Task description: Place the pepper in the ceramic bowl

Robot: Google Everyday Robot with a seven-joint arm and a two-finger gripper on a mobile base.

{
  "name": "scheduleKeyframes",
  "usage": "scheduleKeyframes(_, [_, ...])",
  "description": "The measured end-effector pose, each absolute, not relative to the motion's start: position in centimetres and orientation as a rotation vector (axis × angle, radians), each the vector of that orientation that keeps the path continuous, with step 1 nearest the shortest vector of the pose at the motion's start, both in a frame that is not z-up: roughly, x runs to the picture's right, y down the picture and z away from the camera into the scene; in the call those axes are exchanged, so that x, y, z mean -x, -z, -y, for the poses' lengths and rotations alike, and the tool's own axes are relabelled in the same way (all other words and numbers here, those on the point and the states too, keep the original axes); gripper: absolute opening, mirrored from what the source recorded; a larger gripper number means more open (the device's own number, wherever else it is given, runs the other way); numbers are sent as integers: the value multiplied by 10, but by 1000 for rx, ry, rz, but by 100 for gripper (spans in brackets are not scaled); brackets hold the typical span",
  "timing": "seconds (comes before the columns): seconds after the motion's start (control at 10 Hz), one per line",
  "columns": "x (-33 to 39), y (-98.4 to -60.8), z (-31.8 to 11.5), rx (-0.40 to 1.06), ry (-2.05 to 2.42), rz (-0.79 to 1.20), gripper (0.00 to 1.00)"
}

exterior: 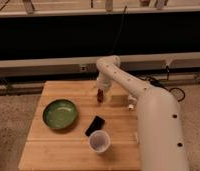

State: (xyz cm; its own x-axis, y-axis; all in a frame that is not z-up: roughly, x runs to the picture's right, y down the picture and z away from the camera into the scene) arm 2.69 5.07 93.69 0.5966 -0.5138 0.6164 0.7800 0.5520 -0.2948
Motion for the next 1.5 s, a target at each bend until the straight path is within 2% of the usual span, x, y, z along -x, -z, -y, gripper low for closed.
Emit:
scheduleKeyframes(0.7, [-21,-956,-51,577,943,536,80])
scheduleKeyframes(0.8, [-20,-957,-52,581,949,537,75])
scheduleKeyframes(1.5, [-23,-956,-59,610,970,511,3])
